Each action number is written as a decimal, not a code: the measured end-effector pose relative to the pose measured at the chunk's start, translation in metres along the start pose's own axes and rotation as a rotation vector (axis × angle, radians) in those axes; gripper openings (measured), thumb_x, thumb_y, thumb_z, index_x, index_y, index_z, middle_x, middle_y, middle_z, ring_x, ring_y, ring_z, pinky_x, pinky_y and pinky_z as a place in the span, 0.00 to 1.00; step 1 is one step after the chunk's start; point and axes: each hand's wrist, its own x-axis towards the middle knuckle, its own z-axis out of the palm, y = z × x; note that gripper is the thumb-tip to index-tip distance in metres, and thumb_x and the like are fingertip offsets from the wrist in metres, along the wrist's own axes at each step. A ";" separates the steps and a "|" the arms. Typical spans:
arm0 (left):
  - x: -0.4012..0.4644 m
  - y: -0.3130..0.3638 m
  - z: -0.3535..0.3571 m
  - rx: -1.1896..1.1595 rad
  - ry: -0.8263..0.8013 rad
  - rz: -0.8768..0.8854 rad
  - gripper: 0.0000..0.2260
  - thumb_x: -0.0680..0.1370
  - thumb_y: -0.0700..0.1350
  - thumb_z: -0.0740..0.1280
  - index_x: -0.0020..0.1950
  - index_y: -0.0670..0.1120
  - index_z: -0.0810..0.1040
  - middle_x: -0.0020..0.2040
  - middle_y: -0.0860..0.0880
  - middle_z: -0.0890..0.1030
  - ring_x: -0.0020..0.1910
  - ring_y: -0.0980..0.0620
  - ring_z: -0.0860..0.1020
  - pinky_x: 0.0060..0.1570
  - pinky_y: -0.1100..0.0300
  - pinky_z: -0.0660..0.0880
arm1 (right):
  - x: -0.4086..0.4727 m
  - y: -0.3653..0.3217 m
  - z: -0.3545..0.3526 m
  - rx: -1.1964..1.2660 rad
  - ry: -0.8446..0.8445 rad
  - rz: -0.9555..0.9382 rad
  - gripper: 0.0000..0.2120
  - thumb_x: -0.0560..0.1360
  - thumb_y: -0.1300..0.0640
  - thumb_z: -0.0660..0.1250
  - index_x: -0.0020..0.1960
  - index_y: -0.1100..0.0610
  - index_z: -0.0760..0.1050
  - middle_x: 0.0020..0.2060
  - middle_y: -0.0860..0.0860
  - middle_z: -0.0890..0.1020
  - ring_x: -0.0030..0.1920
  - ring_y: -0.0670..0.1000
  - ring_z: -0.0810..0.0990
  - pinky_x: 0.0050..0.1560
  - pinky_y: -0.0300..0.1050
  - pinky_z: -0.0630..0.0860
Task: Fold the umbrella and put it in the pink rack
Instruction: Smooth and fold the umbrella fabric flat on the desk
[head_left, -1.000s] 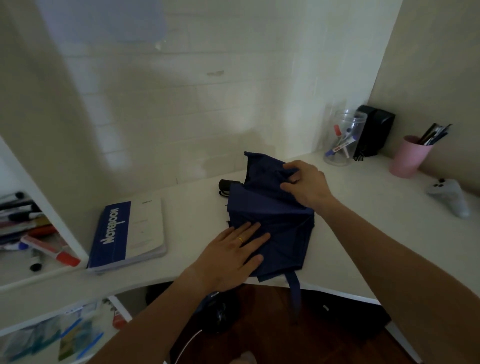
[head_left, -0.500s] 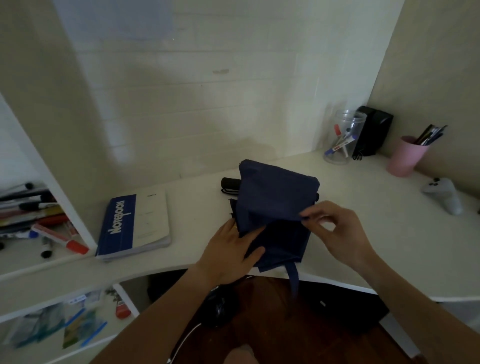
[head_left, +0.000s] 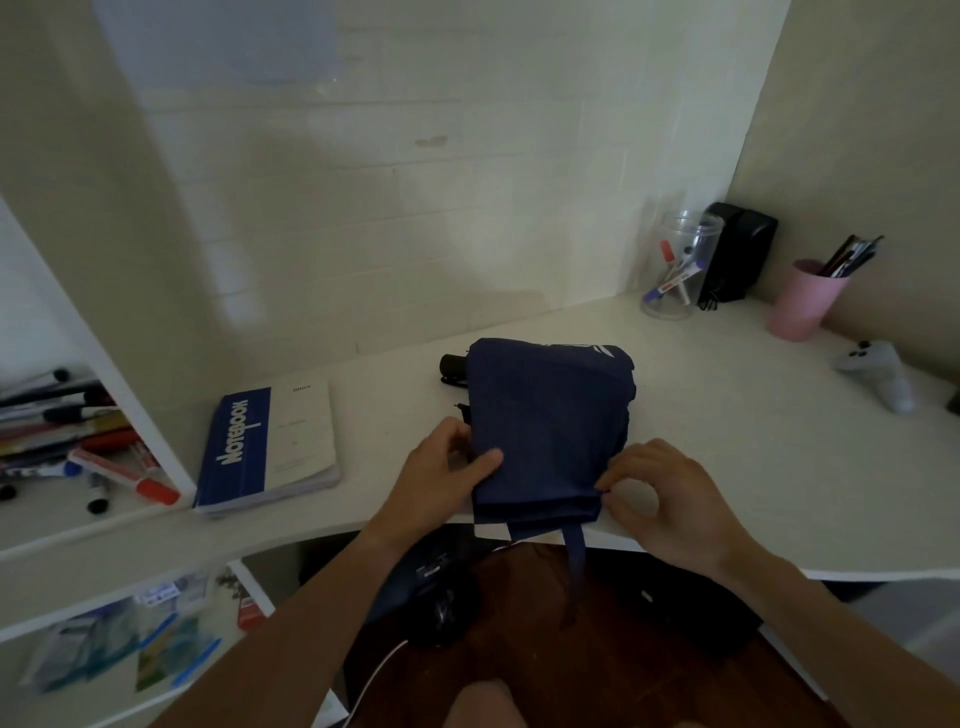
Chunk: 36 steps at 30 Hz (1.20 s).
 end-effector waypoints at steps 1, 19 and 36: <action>0.002 -0.004 0.000 0.051 0.008 0.030 0.12 0.77 0.54 0.71 0.52 0.49 0.74 0.49 0.52 0.84 0.50 0.54 0.82 0.50 0.57 0.79 | 0.002 -0.005 -0.001 0.035 0.011 0.045 0.04 0.72 0.55 0.75 0.42 0.46 0.83 0.43 0.39 0.83 0.46 0.42 0.78 0.48 0.36 0.74; 0.018 -0.016 -0.007 0.411 -0.252 0.152 0.37 0.75 0.45 0.73 0.79 0.55 0.58 0.73 0.58 0.67 0.74 0.55 0.68 0.73 0.57 0.30 | 0.033 -0.014 -0.005 0.010 -0.191 0.453 0.09 0.70 0.52 0.76 0.48 0.44 0.79 0.38 0.43 0.80 0.42 0.46 0.80 0.44 0.39 0.72; 0.013 0.010 0.014 0.909 -0.183 0.726 0.19 0.85 0.53 0.56 0.74 0.49 0.71 0.77 0.48 0.66 0.77 0.50 0.63 0.75 0.56 0.63 | 0.026 -0.008 0.022 -0.255 -0.630 0.027 0.32 0.79 0.34 0.43 0.80 0.43 0.42 0.78 0.40 0.41 0.79 0.43 0.37 0.79 0.44 0.41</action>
